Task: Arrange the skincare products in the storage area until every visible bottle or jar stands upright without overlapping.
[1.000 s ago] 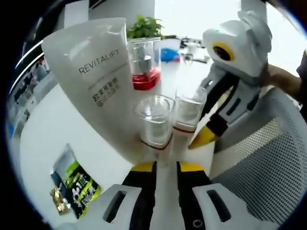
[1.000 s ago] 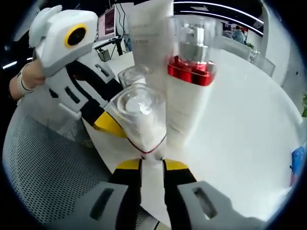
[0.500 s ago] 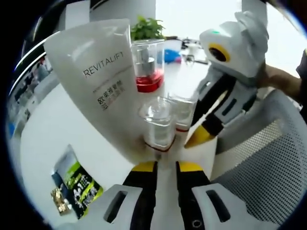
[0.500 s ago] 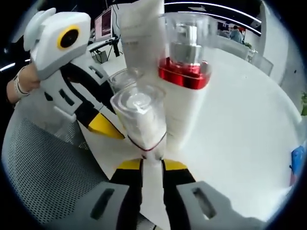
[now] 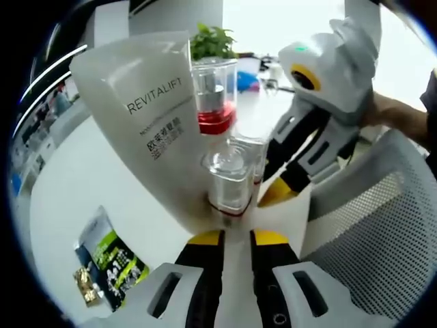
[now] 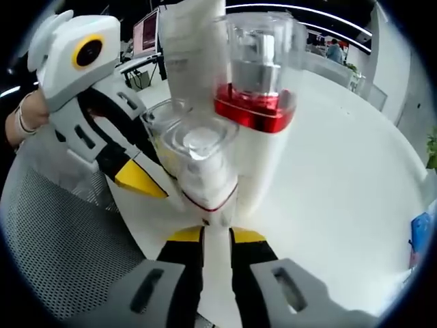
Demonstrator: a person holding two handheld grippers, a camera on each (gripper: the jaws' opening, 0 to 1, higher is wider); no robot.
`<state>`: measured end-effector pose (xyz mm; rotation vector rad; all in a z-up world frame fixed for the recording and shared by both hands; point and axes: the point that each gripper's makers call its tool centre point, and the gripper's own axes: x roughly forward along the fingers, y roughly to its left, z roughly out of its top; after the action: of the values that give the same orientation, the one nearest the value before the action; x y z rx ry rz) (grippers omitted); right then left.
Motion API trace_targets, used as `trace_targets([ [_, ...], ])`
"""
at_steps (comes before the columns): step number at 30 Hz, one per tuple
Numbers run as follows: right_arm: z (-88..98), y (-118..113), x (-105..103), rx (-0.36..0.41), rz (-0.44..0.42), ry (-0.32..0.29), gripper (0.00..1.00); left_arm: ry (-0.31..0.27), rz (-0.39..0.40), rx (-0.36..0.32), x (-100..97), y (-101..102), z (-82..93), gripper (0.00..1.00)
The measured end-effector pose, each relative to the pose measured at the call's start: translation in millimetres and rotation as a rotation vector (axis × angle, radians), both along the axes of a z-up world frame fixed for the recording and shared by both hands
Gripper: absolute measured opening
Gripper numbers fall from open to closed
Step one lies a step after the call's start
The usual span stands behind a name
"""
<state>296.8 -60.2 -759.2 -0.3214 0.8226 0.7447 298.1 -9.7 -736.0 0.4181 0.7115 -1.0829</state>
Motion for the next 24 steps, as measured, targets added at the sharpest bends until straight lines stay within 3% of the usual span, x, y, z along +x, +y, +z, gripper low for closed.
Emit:
trace_targets([
  [5,17.4,-2.9,-12.9,0.011,0.0,-0.004,0.16,-0.003,0.001,-0.002,-0.6,1.5,1.1,0.11],
  [16,92.8,15.9,-19.8,0.078,0.033,-0.172,0.17,-0.012,0.015,-0.018,-3.0,6.1,7.2,0.11],
  [20,108.6,28.3,-14.3,0.078,0.074,-0.248,0.18,-0.027,0.024,-0.034,-2.5,8.0,15.3,0.12],
  [24,109.2,32.6,-13.7,0.039,0.096,-0.256,0.18,-0.047,0.032,-0.054,-1.8,10.4,25.8,0.12],
])
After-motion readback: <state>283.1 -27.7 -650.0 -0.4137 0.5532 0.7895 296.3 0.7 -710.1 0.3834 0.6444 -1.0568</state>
